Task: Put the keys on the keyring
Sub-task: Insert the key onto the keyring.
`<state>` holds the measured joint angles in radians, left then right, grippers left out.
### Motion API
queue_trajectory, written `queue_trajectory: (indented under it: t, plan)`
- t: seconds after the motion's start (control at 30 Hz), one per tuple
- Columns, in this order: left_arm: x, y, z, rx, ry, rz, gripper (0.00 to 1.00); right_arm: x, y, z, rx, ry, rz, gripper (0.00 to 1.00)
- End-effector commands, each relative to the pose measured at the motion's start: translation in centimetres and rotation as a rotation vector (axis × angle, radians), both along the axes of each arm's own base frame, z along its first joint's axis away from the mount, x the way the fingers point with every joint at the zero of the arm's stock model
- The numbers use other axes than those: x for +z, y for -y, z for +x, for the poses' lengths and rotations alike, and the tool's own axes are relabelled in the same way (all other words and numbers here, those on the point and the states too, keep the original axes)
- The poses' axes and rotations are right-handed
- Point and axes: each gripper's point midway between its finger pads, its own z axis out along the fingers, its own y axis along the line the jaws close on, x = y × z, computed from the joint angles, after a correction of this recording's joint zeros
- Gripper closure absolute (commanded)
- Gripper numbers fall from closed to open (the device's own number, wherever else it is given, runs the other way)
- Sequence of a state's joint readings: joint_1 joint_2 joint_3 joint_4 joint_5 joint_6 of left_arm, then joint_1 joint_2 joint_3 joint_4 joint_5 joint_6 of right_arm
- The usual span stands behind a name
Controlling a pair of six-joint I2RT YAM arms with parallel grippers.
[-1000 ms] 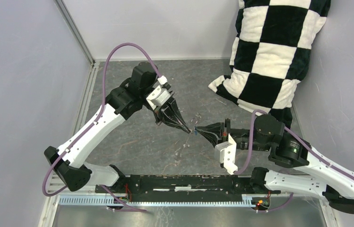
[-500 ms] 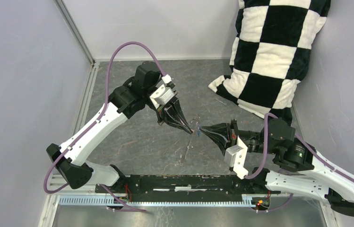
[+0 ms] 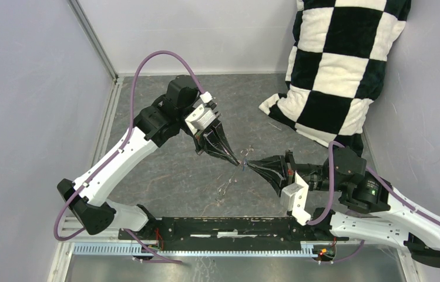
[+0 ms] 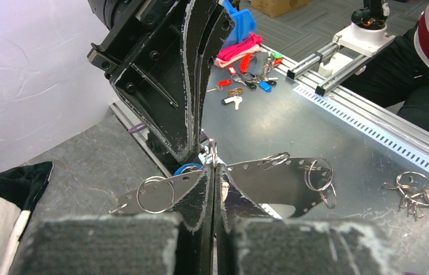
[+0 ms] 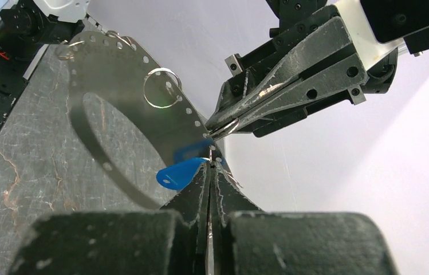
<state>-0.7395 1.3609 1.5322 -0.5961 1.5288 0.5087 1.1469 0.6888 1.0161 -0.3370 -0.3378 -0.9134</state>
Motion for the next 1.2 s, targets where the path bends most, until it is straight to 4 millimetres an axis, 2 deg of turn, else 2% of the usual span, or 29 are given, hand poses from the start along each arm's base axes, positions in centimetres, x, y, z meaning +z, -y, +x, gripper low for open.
queue_trajectory:
  t: [0.0, 0.5, 0.97, 1.17]
  plan:
    - [2.1, -1.2, -1.7, -0.103, -0.011, -0.045, 0.98, 0.4, -0.5, -0.5, 0.027, 0.012, 0.023, 0.99]
    - [1.6, -1.5, -2.0, -0.102, -0.011, -0.046, 0.98, 1.4, -0.9, -1.0, 0.053, 0.013, 0.048, 0.99]
    - [1.7, -1.5, -2.1, -0.101, -0.009, -0.046, 0.98, 0.4, 0.0, 0.4, -0.033, 0.015, 0.006, 0.99]
    - [1.7, -1.6, -2.2, -0.101, -0.005, -0.051, 0.98, 0.9, 0.0, 0.3, -0.031, 0.010, 0.014, 0.99]
